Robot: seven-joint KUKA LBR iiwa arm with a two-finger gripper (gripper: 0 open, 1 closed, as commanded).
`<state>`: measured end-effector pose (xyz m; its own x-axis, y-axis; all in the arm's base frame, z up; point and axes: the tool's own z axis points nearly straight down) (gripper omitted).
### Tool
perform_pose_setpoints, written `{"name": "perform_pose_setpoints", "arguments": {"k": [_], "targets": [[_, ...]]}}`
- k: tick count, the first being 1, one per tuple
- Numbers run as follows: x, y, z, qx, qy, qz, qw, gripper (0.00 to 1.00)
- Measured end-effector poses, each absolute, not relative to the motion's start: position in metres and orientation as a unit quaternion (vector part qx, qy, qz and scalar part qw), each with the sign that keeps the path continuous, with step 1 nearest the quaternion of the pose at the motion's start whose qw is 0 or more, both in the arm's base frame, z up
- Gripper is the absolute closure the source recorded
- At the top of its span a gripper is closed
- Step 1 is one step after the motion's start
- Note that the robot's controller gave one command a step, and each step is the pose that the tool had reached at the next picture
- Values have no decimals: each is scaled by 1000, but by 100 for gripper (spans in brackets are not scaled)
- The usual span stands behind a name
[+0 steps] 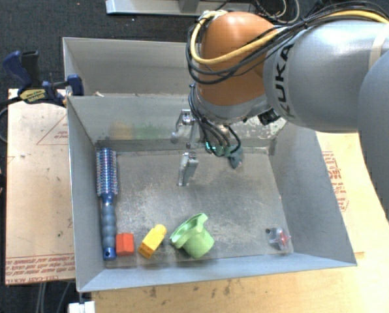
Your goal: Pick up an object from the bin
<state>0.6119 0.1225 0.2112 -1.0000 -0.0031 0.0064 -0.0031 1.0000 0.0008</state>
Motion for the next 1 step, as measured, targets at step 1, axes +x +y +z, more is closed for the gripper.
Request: {"name": "perform_pose_setpoints", "arguments": {"k": [1], "targets": [[591, 26, 103, 111, -994, 1, 3, 0]]}}
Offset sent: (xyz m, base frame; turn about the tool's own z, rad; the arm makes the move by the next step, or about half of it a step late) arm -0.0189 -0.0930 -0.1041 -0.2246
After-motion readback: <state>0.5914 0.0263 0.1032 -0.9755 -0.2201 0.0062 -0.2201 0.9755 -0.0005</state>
